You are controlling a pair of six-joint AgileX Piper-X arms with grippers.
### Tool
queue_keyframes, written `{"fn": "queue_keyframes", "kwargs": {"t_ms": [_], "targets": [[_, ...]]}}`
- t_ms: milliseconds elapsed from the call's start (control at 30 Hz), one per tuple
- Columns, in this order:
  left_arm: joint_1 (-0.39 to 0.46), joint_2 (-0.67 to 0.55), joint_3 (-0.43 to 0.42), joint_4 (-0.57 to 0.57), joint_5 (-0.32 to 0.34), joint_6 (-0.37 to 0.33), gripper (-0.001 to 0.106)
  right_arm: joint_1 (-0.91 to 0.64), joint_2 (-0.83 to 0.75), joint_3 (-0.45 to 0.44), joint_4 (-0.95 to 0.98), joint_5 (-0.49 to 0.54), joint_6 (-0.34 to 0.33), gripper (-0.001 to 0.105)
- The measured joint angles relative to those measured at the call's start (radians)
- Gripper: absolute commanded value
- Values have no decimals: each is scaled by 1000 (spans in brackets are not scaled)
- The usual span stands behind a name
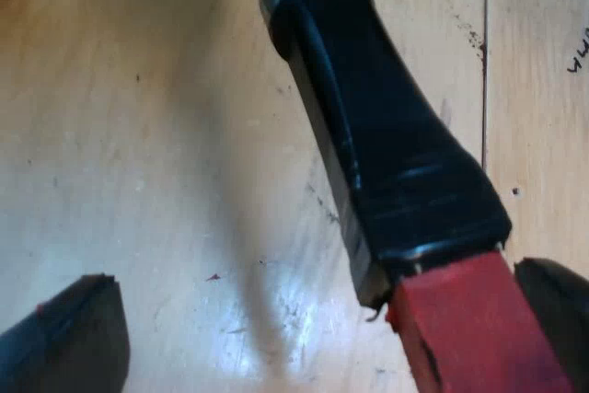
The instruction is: Put the handle in the coffee machine
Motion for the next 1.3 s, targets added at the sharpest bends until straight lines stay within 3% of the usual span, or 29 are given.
{"fn": "queue_keyframes", "kwargs": {"t_ms": [133, 167, 333, 500, 533, 600, 933, 1000, 1067, 1100, 1133, 1200, 1233, 1300], "targets": [[0, 0, 0, 0, -3, 3, 73, 0, 0, 0, 0, 0, 5, 0], [0, 0, 0, 0, -3, 6, 65, 0, 0, 0, 0, 0, 7, 0], [0, 0, 0, 8, -3, 6, 47, 0, 0, 0, -5, 13, 20, 0], [0, 0, 0, 15, -3, 6, 10, 0, 0, 0, -14, 19, 25, 0], [0, 0, 0, 15, -3, 6, 3, 0, 0, 0, -23, 36, 54, 0], [3, 0, 0, 22, -34, -12, 0, 0, 0, 0, -23, 33, 71, 0], [3, 0, 0, 24, -29, -15, 0, 0, 0, 0, -21, 22, 71, 1], [3, 0, 0, 24, -26, -15, 0, 0, 0, 0, -21, 22, 70, 8], [6, 0, 0, 24, -24, -15, 0, 0, 0, 0, -21, 14, 70, 30], [5, 0, 0, 24, -23, -15, 0, 0, 0, 0, -21, 11, 70, 34], [5, 0, 0, 28, -23, -15, 0, -2, 0, 0, -18, 8, 70, 50], [5, 0, 0, 32, -18, -15, 0, -1, 0, 0, -17, 4, 70, 60], [5, 0, 0, 32, -17, -15, 0, -1, 0, 0, -17, 3, 70, 82], [5, 0, 0, 32, -14, -18, 0, -1, 0, 0, -26, 4, 67, 87]]}}
